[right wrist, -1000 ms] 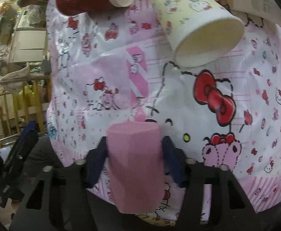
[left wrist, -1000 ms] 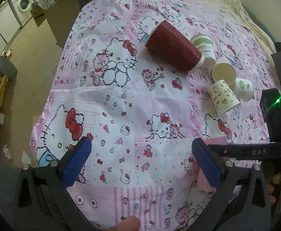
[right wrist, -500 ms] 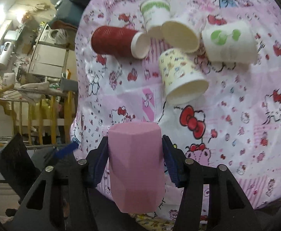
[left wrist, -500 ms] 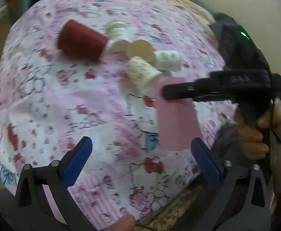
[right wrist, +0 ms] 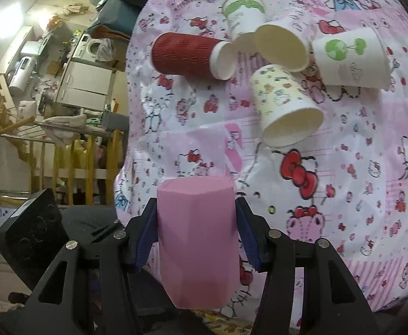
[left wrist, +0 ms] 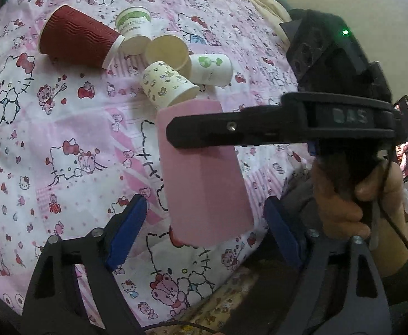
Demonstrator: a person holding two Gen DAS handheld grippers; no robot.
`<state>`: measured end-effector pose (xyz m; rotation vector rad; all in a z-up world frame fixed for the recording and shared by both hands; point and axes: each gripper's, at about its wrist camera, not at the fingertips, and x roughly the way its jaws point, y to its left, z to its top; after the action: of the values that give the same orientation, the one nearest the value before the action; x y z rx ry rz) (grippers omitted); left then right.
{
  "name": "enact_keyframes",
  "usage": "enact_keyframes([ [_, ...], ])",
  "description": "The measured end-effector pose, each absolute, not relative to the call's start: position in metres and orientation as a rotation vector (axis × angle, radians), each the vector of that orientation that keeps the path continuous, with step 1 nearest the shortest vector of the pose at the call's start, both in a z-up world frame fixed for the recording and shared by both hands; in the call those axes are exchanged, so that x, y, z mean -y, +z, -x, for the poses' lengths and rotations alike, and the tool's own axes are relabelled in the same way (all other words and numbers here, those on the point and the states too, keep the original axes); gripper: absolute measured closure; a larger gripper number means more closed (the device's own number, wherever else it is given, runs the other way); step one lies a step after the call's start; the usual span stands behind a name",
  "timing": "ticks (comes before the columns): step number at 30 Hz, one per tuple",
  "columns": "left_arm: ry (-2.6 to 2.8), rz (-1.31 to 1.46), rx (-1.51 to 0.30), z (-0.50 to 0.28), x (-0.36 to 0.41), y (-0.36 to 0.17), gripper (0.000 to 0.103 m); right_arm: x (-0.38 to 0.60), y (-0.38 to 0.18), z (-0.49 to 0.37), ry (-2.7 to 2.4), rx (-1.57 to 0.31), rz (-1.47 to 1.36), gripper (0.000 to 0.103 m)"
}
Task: Flip cup upside down
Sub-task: 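Rotate the pink cup with the right tool so its base faces up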
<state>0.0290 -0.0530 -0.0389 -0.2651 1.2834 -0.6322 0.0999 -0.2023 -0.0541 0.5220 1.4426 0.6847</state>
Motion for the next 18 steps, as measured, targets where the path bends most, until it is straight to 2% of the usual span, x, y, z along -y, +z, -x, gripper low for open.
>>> enact_keyframes([
  [1, -0.634, 0.269, -1.293, -0.029, 0.053, -0.041, 0.038, 0.201, -0.054, -0.099, 0.693, -1.443, -0.521, 0.047],
  [2, -0.642, 0.278, -1.314, -0.030, 0.054, -0.044, 0.041, 0.199, -0.053, -0.098, 0.701, -1.442, -0.518, 0.047],
  [14, -0.651, 0.225, -1.311, -0.026, 0.059, -0.050, 0.042, 0.197, -0.040, -0.090, 0.720, -1.406, -0.431, 0.047],
  [18, -0.633, 0.203, -1.324, -0.026, 0.060, -0.053, 0.038, 0.198, -0.033, -0.085, 0.725, -1.384, -0.382, 0.047],
])
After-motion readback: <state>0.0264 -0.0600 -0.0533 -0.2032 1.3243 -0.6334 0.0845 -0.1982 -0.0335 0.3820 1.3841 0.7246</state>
